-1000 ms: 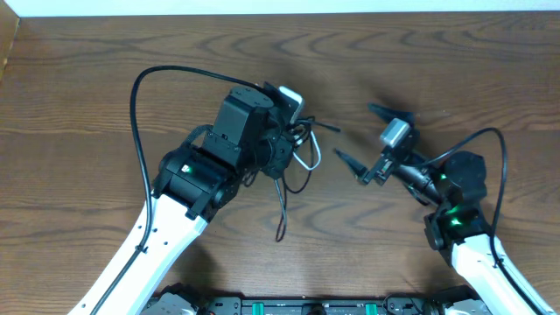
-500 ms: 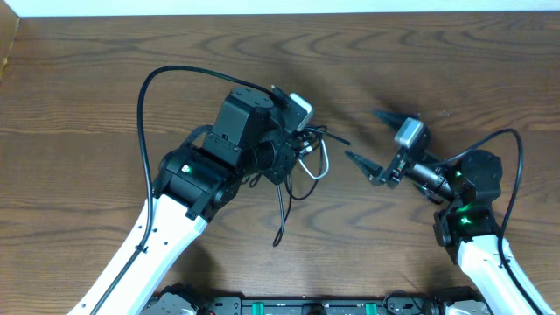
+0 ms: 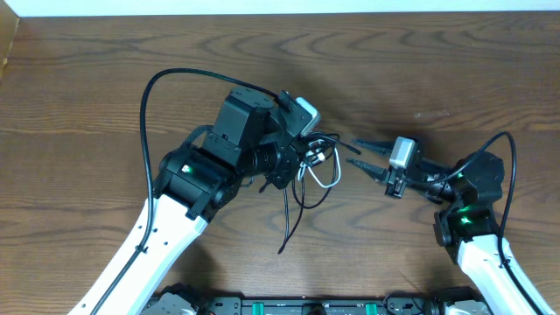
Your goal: Untangle cables
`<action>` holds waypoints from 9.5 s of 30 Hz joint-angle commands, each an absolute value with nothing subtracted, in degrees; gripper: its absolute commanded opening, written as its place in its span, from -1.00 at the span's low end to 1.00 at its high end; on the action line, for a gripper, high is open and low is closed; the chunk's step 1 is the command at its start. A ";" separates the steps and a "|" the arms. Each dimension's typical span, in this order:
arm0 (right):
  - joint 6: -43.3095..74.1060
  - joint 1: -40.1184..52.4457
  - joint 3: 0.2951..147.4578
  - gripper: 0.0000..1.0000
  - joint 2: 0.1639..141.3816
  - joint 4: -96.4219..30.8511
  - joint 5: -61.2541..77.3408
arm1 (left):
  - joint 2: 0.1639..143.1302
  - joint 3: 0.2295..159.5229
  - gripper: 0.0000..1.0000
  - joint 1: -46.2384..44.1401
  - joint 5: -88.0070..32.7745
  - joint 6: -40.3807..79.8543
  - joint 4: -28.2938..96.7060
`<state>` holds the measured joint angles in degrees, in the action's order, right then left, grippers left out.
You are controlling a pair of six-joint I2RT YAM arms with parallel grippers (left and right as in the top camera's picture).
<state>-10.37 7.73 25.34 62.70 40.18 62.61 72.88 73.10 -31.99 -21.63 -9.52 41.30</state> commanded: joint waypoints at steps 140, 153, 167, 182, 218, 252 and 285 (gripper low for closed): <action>-6.52 0.58 26.20 -0.99 62.26 40.91 63.24 | 78.48 73.36 0.89 -37.26 -15.33 -35.09 29.63; -7.51 -2.11 26.20 -0.98 62.26 41.39 66.22 | 77.71 73.36 0.90 -35.42 -15.75 -28.51 21.50; -18.04 -4.08 26.20 -0.98 62.26 43.20 68.03 | 77.69 73.36 0.90 -35.42 11.07 -22.26 20.01; -20.40 -4.19 26.20 -0.99 62.26 43.94 73.01 | 77.69 73.36 0.90 -35.42 -15.55 -25.04 20.27; -5.78 -8.51 26.20 -0.98 62.26 56.49 87.53 | 77.76 73.34 0.26 -30.72 -53.56 -28.03 28.23; -3.09 -8.64 26.20 -0.98 62.26 59.02 86.67 | 83.15 73.36 -0.85 -35.57 -53.32 -28.03 24.97; 0.16 -11.20 26.20 -0.98 62.26 54.74 82.70 | 81.97 73.36 -0.85 -29.95 -53.10 -26.09 25.39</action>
